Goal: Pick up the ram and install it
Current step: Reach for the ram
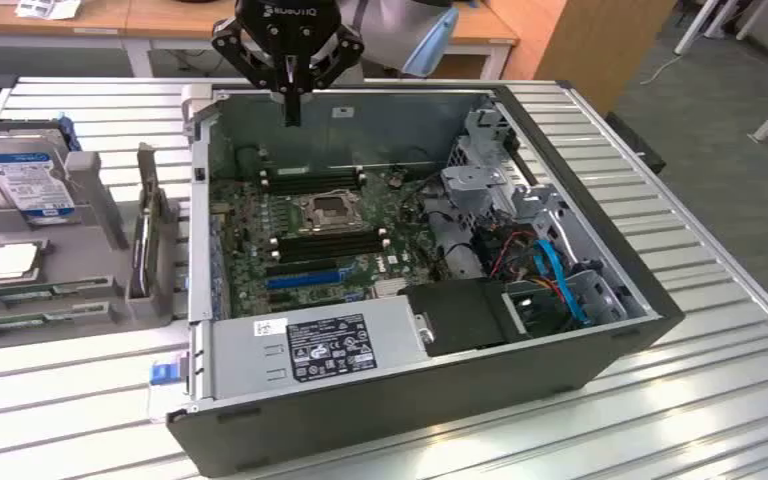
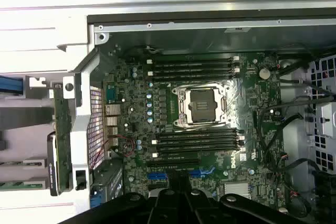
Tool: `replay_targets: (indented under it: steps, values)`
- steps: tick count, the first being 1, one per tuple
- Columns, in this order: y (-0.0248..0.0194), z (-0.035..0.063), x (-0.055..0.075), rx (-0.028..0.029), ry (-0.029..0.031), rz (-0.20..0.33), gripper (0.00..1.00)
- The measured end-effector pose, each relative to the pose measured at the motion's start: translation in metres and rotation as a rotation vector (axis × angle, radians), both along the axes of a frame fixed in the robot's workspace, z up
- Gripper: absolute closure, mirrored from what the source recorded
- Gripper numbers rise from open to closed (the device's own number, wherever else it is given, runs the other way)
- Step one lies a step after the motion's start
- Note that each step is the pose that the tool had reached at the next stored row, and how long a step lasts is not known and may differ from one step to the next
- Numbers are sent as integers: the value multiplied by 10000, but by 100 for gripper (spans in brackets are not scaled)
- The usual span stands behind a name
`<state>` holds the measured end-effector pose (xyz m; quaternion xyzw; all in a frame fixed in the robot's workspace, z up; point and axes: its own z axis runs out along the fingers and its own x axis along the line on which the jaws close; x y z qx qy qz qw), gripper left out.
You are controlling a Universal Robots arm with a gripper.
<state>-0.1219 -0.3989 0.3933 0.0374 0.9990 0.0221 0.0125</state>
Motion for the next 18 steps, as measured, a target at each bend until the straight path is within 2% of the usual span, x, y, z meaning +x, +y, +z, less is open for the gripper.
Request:
replay_targets:
  steps: [11,18]
  values:
    - [0,0,-3,1,0,-1,90]
    - [0,0,-57,0,-1,-1,90]
